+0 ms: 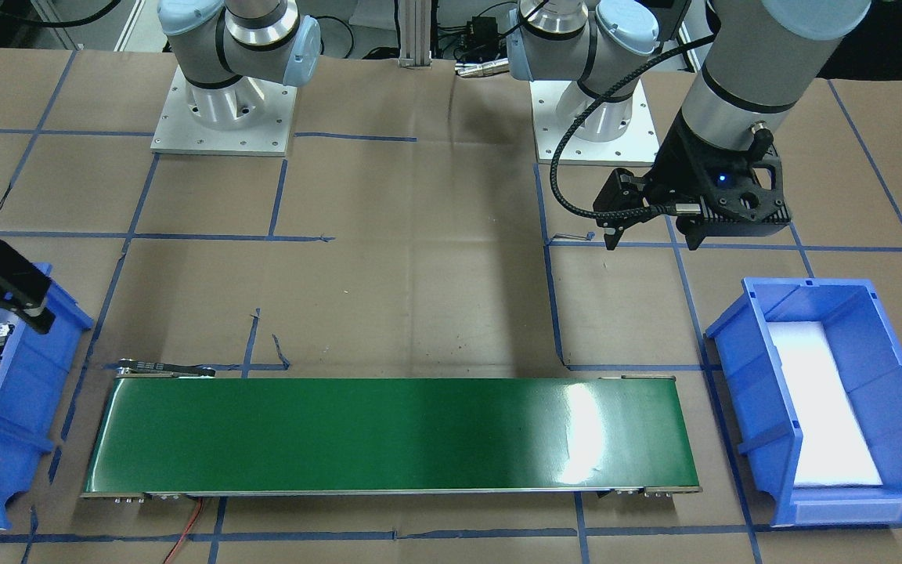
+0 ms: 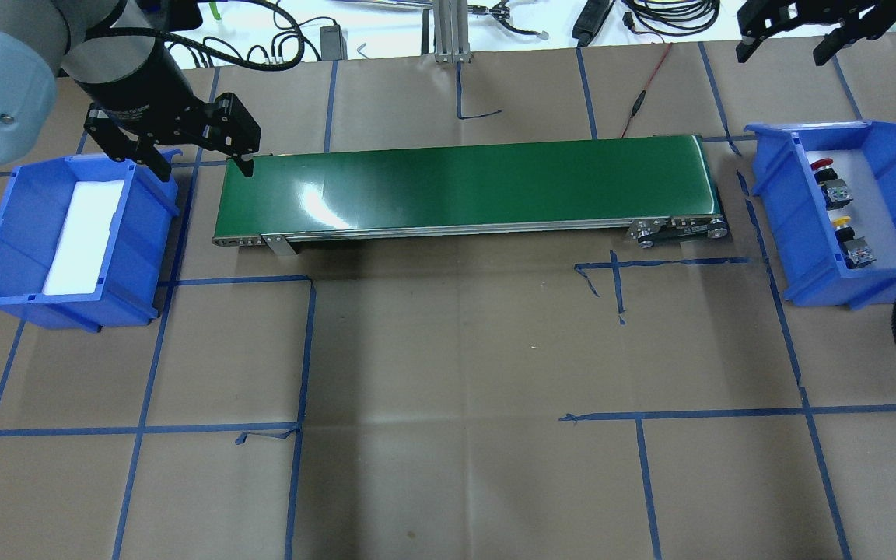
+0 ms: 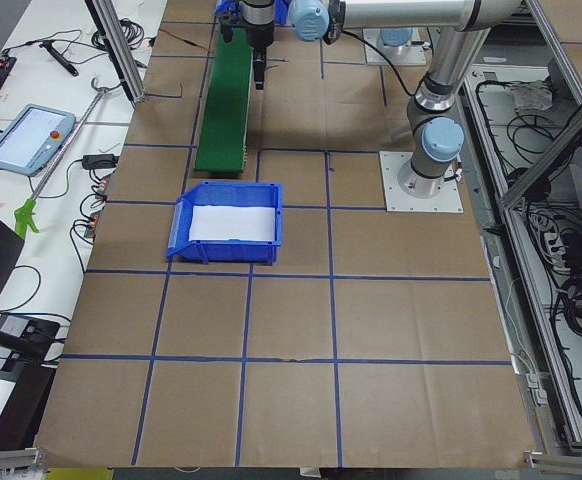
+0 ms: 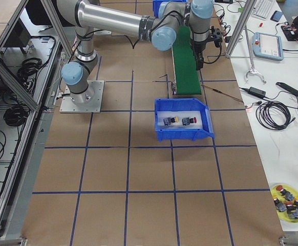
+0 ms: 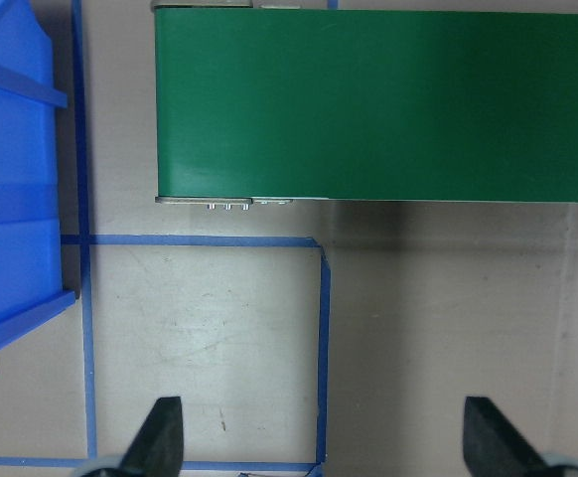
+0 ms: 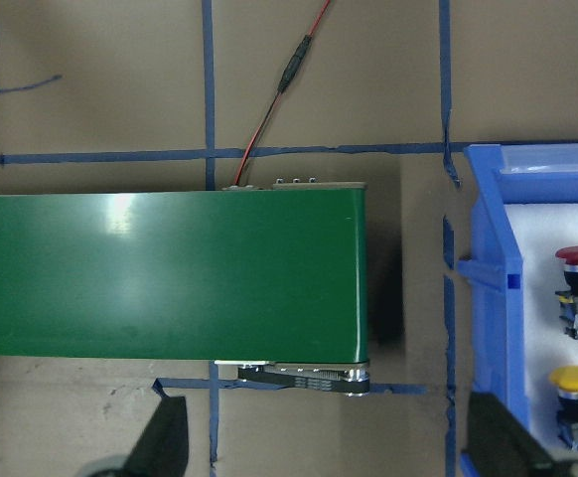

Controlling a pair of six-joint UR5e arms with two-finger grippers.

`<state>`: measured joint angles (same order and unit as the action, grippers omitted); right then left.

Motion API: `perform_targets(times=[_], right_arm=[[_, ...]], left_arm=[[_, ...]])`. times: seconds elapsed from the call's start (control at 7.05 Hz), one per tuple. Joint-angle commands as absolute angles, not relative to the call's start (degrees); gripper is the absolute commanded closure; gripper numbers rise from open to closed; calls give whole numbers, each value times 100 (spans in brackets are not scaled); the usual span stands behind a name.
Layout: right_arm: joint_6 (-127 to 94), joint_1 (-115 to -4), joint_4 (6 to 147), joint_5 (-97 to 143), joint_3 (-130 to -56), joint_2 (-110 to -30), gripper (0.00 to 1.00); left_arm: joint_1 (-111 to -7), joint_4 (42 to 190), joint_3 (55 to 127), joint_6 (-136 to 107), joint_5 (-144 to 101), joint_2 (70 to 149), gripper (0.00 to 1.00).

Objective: Transport two buttons from left to right

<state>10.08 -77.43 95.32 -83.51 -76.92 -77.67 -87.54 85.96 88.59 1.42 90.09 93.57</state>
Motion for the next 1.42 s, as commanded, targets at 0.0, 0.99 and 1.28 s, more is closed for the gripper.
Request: perform_targets(times=[0.0,0.99,1.28], right_arm=[[-41,-8627,9281,-8622,-8311,-8565,0],[-202,-9018,9958,-8921,-9325,-9167,0],[-202,-9018,9941,-8859,-9325,-9176,0]], left_arm=[[-8754,8596,8859,141,9009,9360,0],[-8754,8596,8851,132,9000,9360,0],[-8754,8596,8851,132,9000,9360,0]])
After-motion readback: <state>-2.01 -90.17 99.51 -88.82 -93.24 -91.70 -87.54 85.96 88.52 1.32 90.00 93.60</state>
